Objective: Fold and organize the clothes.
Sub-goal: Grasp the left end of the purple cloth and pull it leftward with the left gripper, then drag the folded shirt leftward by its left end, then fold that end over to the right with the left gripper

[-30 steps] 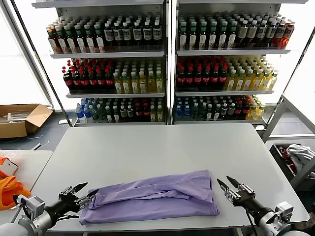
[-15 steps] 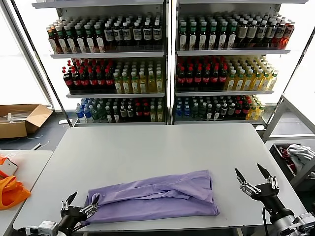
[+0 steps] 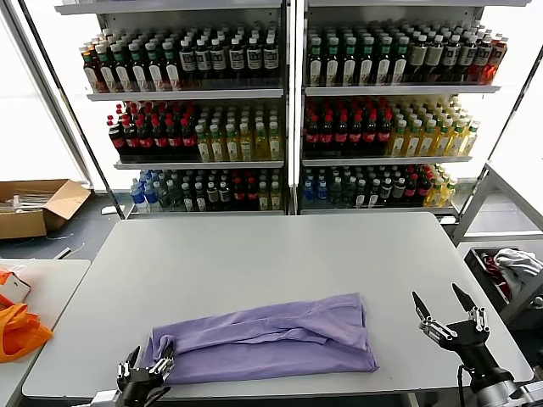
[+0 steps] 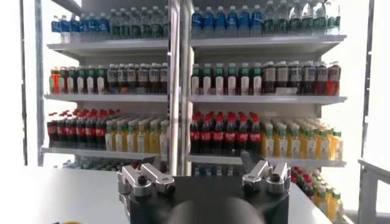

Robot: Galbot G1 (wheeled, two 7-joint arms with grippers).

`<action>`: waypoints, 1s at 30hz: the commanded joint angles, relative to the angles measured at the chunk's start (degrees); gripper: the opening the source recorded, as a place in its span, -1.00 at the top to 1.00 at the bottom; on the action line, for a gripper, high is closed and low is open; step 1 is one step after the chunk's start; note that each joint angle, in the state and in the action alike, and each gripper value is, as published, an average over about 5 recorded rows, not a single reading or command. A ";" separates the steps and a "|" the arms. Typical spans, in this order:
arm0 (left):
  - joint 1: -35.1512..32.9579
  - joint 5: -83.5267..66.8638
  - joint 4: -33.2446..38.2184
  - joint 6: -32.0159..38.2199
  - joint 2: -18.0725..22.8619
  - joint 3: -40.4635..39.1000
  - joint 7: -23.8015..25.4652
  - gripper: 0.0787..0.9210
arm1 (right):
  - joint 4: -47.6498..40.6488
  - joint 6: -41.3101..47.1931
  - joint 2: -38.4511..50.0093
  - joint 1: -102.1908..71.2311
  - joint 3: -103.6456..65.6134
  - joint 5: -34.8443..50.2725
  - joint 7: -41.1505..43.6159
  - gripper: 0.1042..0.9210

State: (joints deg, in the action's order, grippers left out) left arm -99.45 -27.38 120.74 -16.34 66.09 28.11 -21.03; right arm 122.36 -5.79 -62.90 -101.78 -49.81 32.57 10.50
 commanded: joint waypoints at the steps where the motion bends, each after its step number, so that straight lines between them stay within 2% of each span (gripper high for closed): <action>1: 0.76 -0.07 -1.11 -1.11 2.12 -1.91 -0.37 -0.31 | 0.80 -1.25 -0.36 -0.69 0.21 1.75 -0.06 -0.76; 7: -1.13 0.31 -0.44 -1.24 0.40 -0.48 7.02 0.10 | 2.24 -1.06 -0.22 -0.66 0.68 3.56 -0.19 -0.76; 15: 0.39 0.01 1.38 1.42 -1.75 1.66 8.59 0.66 | 2.83 -0.66 -0.26 -0.30 0.78 3.54 -0.07 -0.76; 19: 1.17 -2.62 1.38 4.29 -6.05 8.66 12.66 0.89 | 2.96 -0.58 0.45 -0.35 0.34 3.66 0.05 -0.76; 23: 1.81 -9.99 -2.49 4.47 -12.08 20.73 16.39 0.94 | 2.97 -0.43 0.80 -0.02 0.07 3.73 0.03 -0.76; 30: 1.03 -11.34 -15.90 7.43 -21.26 36.59 24.65 0.94 | 2.78 -0.37 1.05 0.06 -0.12 3.81 -0.01 -0.76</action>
State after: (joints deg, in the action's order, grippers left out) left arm -98.43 -34.39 116.01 -12.01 55.19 46.03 -5.51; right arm 125.05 -6.11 -61.89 -101.72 -49.90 36.13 10.46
